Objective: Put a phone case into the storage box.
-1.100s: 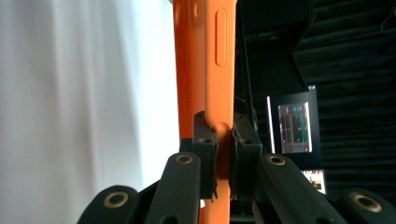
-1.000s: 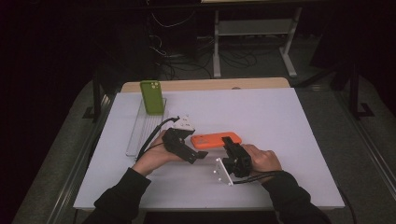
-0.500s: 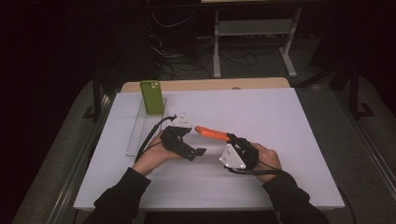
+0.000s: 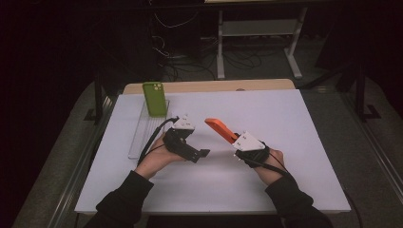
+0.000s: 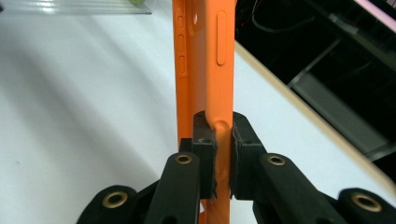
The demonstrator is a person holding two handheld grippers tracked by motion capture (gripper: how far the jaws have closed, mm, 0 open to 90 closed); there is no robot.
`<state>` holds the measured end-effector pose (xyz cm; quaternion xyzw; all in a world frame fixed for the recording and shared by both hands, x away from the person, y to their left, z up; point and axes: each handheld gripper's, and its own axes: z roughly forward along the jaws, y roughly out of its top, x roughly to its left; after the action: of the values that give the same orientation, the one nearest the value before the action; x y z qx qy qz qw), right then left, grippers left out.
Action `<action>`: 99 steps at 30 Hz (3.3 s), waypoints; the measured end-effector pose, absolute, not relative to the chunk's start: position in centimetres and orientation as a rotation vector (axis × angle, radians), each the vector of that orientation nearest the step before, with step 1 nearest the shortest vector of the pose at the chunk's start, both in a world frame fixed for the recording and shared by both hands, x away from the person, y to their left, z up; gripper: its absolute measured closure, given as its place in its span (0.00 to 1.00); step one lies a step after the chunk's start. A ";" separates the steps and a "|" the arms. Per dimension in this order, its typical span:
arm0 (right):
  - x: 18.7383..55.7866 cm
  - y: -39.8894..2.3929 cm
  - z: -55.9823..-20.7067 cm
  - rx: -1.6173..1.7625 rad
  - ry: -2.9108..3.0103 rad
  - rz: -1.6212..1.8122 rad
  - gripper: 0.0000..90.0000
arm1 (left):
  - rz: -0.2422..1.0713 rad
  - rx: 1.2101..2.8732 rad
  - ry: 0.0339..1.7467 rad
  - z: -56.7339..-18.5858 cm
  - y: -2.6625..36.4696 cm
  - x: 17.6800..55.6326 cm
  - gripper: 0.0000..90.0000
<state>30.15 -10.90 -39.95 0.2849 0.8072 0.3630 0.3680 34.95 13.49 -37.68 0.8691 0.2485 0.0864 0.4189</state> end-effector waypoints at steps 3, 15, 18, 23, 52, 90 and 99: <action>30.5 -11.2 -39.9 0.829 2.101 0.984 0.90 | 0.215 2.162 0.638 -37.7 13.4 35.0 0.00; 31.2 -11.6 -39.8 1.053 2.110 1.139 0.90 | 0.220 2.055 0.706 -37.2 13.2 35.6 0.00; 30.9 -11.2 -39.8 1.083 2.120 1.152 0.90 | 0.219 2.035 0.730 -37.2 13.1 35.9 0.00; 30.7 -10.8 -39.8 1.113 2.130 1.184 0.90 | 0.212 2.012 0.753 -37.5 12.5 36.3 0.00; 30.2 -9.3 -39.8 1.107 2.118 1.247 0.90 | 0.150 1.860 0.795 -37.8 9.8 37.1 0.00; 29.9 -8.3 -41.0 1.066 2.218 1.212 0.69 | 0.168 1.810 0.806 -37.5 10.3 37.3 0.16; 30.2 -11.0 -41.1 1.083 2.330 1.212 0.35 | 0.254 1.858 0.795 -35.6 11.4 38.4 0.16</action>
<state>30.22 -10.97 -41.05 0.3771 0.8109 0.4217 0.1499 38.43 11.41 -35.62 0.7766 0.3322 0.1060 0.5248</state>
